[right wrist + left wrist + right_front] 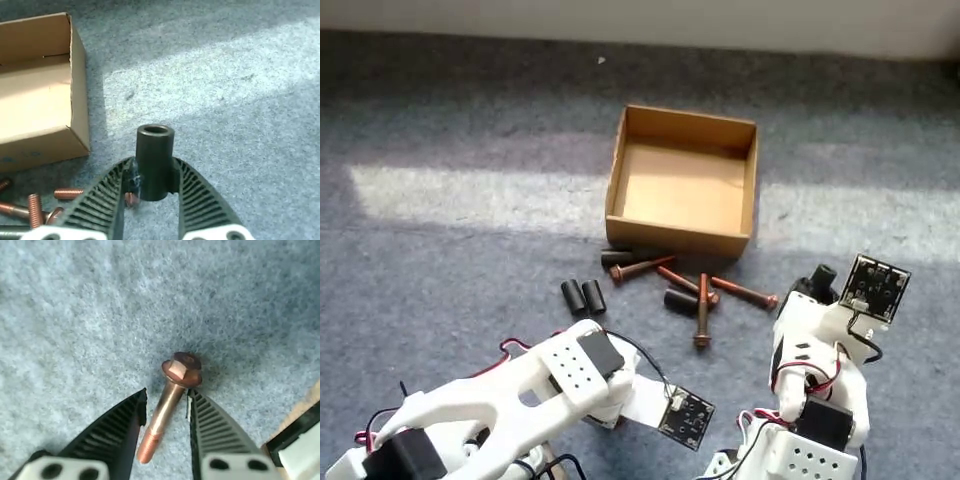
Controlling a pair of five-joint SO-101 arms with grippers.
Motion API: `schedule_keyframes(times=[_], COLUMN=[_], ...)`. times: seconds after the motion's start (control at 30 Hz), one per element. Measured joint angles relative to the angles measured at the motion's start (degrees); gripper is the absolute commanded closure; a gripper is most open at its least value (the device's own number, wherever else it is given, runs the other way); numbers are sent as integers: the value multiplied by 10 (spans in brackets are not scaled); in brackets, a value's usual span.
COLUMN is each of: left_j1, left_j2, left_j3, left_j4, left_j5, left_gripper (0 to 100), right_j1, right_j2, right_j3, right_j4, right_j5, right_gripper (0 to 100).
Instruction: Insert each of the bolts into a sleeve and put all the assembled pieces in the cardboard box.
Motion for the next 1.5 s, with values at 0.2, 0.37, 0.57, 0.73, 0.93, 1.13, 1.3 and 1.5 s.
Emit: schedule_keyframes(times=[0.2, 0.37, 0.57, 0.73, 0.93, 1.13, 1.3, 1.5], left_j1=[0, 4, 5, 5, -12, -63, -65, -65], left_j2=[0, 0, -1, -1, -1, 0, 0, -98], left_j3=[3, 14, 21, 21, 21, -39, -87, -92], left_j4=[-5, -9, -10, -10, -10, -2, 21, 38], left_j5=[0, 0, 0, 0, 0, 60, 125, 215], left_gripper=[905, 960, 994, 994, 994, 994, 994, 994], right_j1=[0, 0, 0, 0, 0, 0, 0, 0], right_j2=[0, 0, 0, 0, 0, 0, 0, 0], right_j3=[0, 0, 0, 0, 0, 0, 0, 0], right_j4=[0, 0, 0, 0, 0, 0, 0, 0], right_j5=[0, 0, 0, 0, 0, 0, 0, 0], right_gripper=[992, 992, 992, 992, 992, 992, 992, 992])
